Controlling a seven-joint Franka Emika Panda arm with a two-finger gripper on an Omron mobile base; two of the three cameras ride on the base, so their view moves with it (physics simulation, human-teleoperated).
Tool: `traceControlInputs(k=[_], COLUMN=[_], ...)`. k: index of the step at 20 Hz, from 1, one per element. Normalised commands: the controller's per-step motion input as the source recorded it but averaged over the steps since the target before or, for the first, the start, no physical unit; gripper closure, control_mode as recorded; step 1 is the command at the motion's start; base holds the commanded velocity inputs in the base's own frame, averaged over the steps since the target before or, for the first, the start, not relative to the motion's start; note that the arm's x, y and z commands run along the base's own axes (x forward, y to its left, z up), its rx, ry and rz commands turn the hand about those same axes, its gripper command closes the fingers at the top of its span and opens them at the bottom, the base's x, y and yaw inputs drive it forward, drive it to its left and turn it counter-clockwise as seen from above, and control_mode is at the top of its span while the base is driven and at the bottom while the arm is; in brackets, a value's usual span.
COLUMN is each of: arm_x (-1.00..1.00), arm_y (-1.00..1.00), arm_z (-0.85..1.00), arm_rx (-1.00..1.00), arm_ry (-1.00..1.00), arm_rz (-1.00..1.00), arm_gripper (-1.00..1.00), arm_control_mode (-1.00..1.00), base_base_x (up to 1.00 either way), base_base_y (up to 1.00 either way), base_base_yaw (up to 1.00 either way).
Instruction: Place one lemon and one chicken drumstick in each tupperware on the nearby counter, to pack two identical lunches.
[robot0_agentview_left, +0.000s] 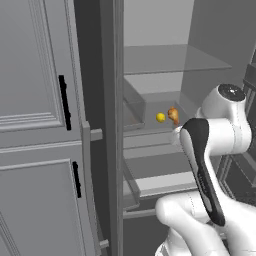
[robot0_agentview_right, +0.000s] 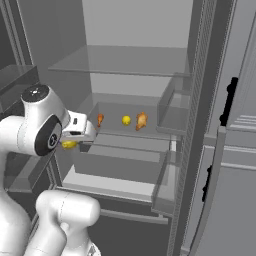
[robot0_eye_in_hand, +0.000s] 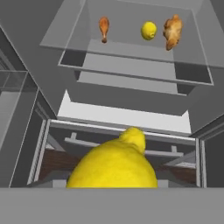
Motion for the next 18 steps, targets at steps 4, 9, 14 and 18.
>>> traceControlInputs(k=[4,9,14,18], arm_x=[-0.98,-0.80,-0.13,0.00], arm_y=[0.15,-0.06,-0.01,0.00], arm_z=[-0.20,-0.20,-0.07,0.00], arm_rx=[0.00,0.01,0.00,0.00], arm_ry=[0.00,-0.01,0.00,0.00], arm_rz=[0.01,0.00,0.00,0.00], arm_gripper=[1.00,1.00,1.00,1.00], arm_control_mode=[-1.00,-1.00,-1.00,-1.00], base_base_x=[0.00,0.00,0.00,0.00], base_base_y=[0.00,0.00,0.00,0.00], base_base_yaw=[0.00,0.00,0.00,0.00])
